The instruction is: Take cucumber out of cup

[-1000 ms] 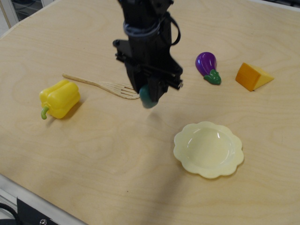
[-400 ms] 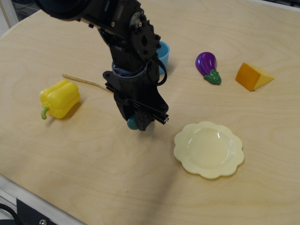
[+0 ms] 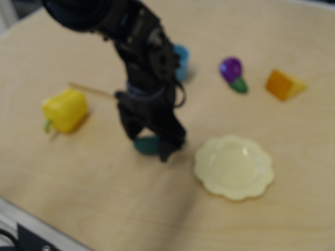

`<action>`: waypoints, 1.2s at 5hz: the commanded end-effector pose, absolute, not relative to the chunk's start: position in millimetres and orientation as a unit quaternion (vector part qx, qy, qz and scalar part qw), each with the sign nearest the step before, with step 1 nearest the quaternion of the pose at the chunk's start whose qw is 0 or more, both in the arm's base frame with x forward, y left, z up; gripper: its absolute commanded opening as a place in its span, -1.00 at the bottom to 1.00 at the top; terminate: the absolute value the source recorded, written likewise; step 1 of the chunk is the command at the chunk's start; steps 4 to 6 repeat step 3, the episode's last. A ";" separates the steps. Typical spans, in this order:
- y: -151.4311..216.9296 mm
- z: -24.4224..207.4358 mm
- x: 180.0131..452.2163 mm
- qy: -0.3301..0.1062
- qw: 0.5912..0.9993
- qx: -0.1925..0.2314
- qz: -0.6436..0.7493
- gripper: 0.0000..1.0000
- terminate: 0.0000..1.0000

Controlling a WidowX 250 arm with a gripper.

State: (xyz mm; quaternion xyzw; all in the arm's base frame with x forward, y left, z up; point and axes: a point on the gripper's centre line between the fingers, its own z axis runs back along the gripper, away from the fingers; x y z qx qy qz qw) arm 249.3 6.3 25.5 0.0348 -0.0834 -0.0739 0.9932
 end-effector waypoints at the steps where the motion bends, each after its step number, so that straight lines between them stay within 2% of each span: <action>1: 12.7 42.5 258.5 -0.103 0.992 0.035 -0.059 1.00 -1.00; 2: 15.2 53.8 264.2 -0.114 0.992 0.034 -0.048 1.00 -1.00; 3: 18.1 74.2 271.7 -0.139 0.989 0.025 -0.042 1.00 1.00; 6: 18.1 74.2 271.7 -0.139 0.989 0.025 -0.042 1.00 1.00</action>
